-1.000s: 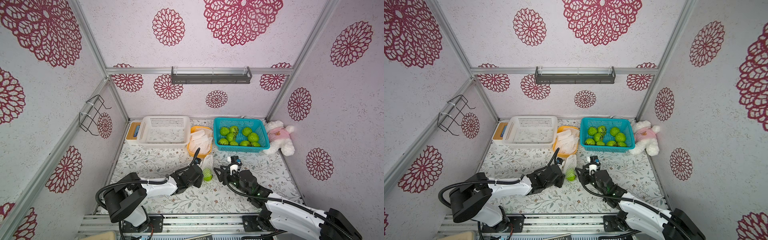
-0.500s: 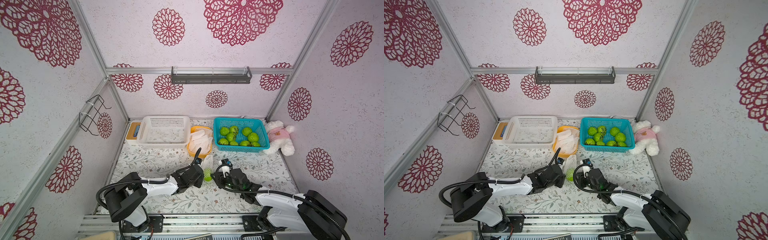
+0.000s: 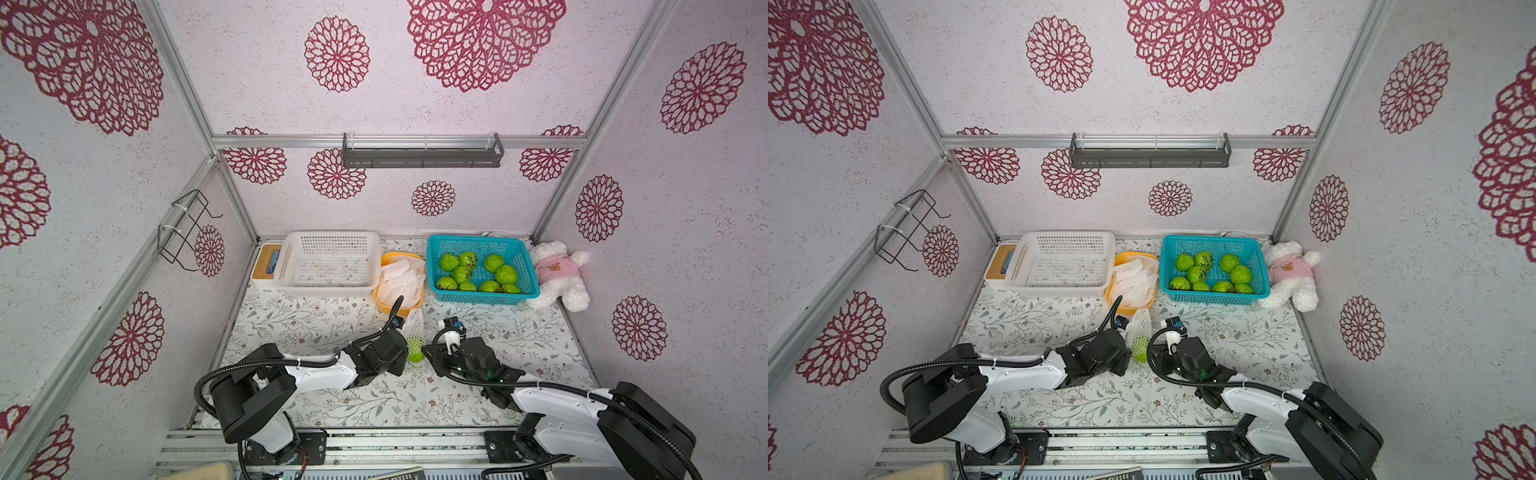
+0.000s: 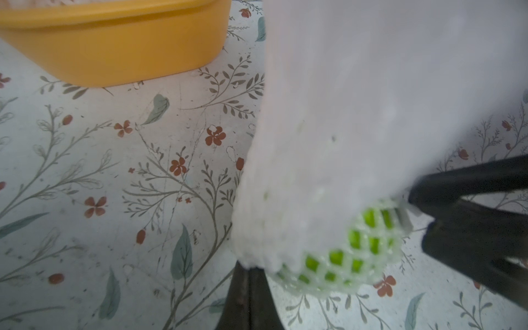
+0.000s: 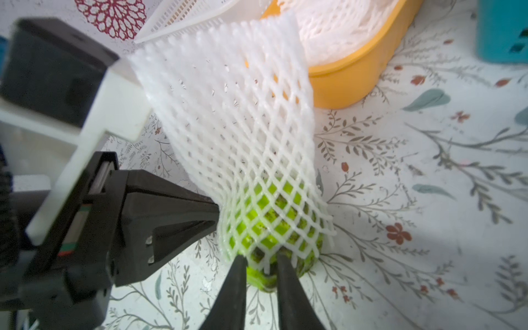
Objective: Sleeve custard apples in foam nets
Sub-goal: Put on the foam net on the custard apple.
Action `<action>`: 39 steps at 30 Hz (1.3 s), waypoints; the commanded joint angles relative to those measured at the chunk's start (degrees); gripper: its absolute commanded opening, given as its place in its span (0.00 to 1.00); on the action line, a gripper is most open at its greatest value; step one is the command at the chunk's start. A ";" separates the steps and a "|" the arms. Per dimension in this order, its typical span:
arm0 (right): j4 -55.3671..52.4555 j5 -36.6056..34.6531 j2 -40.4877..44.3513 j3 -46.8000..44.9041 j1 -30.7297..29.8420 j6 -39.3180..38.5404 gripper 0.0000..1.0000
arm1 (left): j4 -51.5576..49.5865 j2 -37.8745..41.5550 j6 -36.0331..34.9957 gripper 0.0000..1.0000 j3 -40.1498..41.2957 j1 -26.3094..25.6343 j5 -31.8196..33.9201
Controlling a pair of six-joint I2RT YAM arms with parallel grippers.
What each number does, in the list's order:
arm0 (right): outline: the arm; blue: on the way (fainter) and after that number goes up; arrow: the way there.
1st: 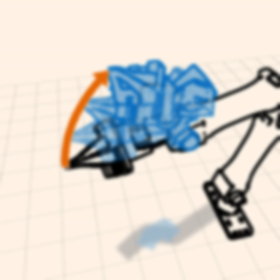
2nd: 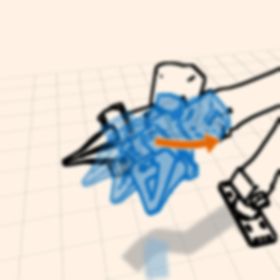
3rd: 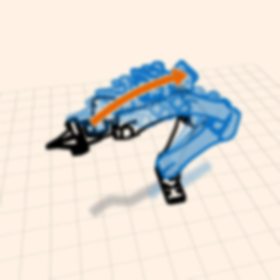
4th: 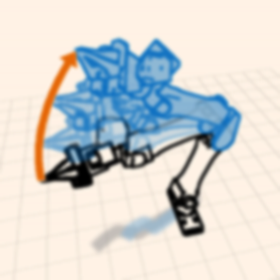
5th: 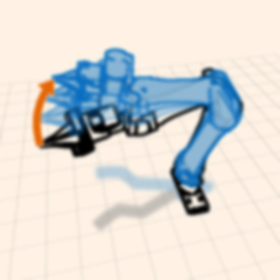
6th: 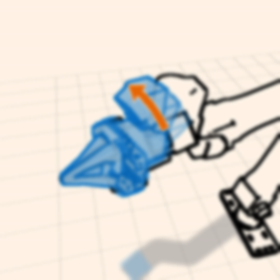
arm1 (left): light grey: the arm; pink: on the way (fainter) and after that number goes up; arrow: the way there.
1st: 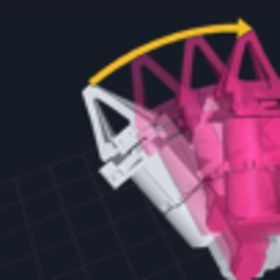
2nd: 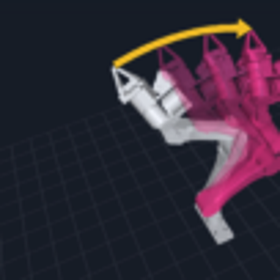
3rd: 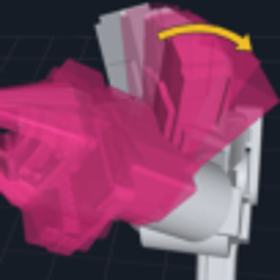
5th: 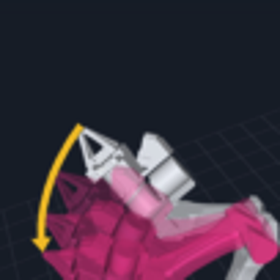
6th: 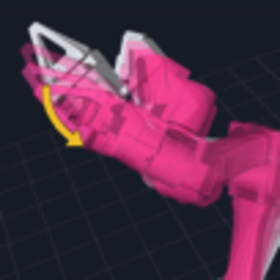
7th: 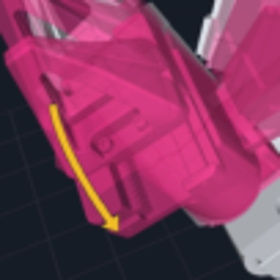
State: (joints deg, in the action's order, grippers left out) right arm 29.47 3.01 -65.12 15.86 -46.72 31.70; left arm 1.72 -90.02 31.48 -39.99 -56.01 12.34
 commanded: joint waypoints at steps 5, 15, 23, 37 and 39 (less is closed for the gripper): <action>-1.37 -3.00 4.06 2.94 -0.35 -1.82 0.44 | -0.02 -0.86 -0.55 0.00 -1.58 -0.24 0.41; 2.21 -1.26 -7.20 6.16 -0.47 -2.32 0.38 | -0.17 -0.71 -0.40 0.00 -1.50 -0.24 0.54; 2.25 -1.47 -5.55 3.75 -1.43 -1.19 0.11 | -0.22 -1.06 -0.54 0.00 -1.75 -0.24 0.41; 0.05 -2.77 -2.51 0.26 -3.66 -0.15 0.00 | -0.57 -1.48 -0.39 0.00 -2.20 -0.33 0.08; -1.04 -3.35 -1.40 -0.47 -4.23 -0.12 0.00 | -0.72 -1.54 -0.37 0.00 -2.35 -0.46 -0.18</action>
State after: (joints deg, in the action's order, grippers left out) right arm 31.38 1.02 -68.07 16.47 -49.93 31.07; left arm 0.75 -90.78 31.48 -40.56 -56.01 12.58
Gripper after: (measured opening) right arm 0.043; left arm 0.042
